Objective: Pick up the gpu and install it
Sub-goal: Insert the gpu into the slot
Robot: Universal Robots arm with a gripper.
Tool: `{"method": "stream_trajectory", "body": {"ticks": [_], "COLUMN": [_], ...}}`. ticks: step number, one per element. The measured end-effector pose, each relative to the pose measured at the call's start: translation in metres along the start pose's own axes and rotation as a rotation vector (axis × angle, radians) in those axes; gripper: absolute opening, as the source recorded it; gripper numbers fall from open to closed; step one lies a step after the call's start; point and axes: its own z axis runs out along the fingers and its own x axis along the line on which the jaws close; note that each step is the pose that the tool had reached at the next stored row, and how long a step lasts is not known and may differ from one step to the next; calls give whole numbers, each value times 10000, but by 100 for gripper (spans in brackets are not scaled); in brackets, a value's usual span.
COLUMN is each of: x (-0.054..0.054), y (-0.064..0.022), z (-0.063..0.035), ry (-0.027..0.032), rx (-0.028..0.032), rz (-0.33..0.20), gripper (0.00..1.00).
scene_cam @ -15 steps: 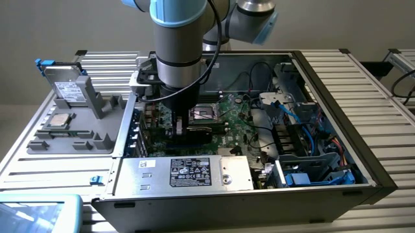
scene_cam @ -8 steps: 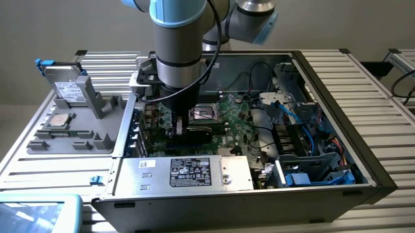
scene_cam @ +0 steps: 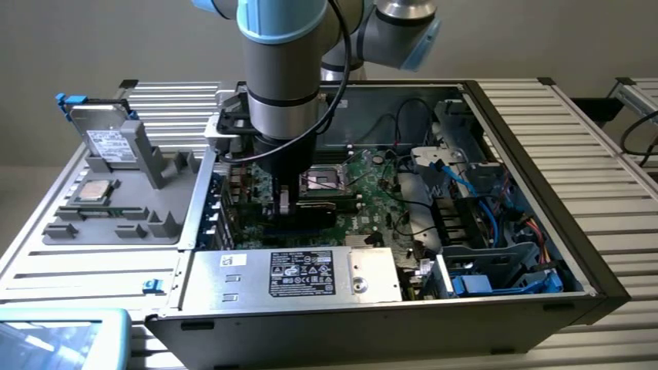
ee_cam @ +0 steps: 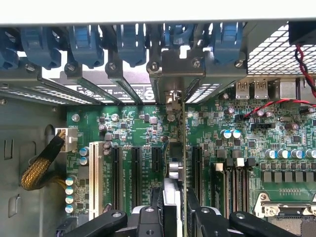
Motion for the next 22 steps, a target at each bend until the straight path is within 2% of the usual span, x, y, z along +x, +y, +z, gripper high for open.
{"method": "stream_trajectory", "body": {"ticks": [22], "x": [0], "y": [9], "z": [22], "ry": [-2], "rx": [16], "rz": [1], "gripper": [30]}}
